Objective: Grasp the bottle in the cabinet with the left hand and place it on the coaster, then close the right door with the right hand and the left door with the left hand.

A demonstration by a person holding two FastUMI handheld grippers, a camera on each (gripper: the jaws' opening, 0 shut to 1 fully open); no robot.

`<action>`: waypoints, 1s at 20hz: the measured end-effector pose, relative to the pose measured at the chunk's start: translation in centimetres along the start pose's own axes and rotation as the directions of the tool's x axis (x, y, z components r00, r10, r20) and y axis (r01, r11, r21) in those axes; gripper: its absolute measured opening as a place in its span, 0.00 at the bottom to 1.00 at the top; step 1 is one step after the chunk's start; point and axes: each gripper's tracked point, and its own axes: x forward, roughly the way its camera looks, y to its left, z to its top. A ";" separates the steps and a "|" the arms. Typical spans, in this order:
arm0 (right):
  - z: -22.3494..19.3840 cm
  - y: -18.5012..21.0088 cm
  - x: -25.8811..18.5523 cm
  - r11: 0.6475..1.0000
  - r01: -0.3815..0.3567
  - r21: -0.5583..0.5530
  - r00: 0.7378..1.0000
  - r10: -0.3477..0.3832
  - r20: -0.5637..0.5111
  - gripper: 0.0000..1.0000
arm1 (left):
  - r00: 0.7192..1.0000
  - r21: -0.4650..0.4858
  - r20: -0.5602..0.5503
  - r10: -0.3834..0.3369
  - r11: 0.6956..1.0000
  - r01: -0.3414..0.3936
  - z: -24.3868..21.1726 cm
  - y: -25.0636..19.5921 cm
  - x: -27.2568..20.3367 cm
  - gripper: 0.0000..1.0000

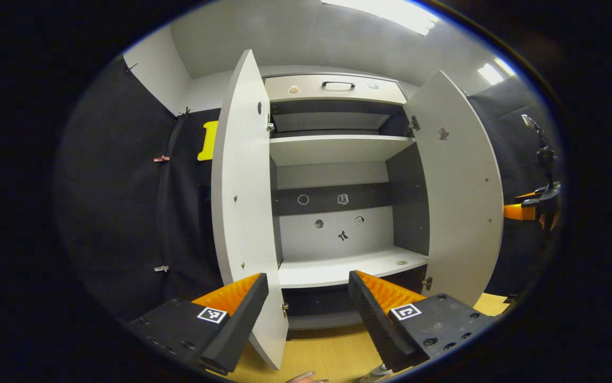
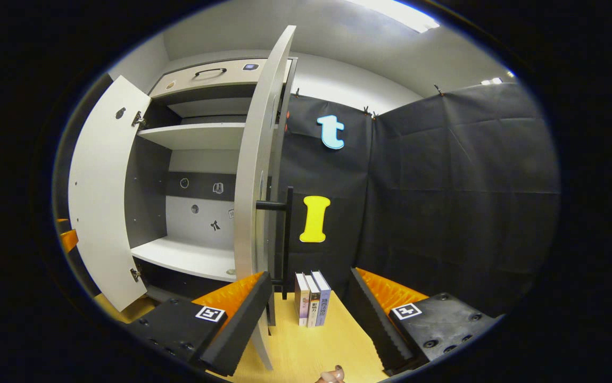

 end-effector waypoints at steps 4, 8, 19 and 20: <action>-0.2 0.9 0.9 0.994 -0.104 0.027 0.995 0.104 0.004 0.95 | 0.997 -0.009 -0.007 0.077 0.997 -0.077 0.2 0.8 0.2 0.95; -0.6 2.6 1.0 0.978 -0.193 0.080 0.981 0.194 -0.005 0.94 | 0.990 0.051 -0.004 0.138 0.989 -0.137 1.0 2.0 0.5 0.96; -0.7 13.1 2.0 0.913 -0.396 0.097 0.917 0.398 -0.005 0.94 | 0.976 0.059 -0.033 0.213 0.976 -0.211 0.6 4.8 -1.7 0.96; -0.8 14.1 2.1 0.907 -0.411 0.095 0.910 0.414 -0.010 0.94 | 0.973 0.060 -0.038 0.228 0.972 -0.226 0.6 5.6 -2.0 0.96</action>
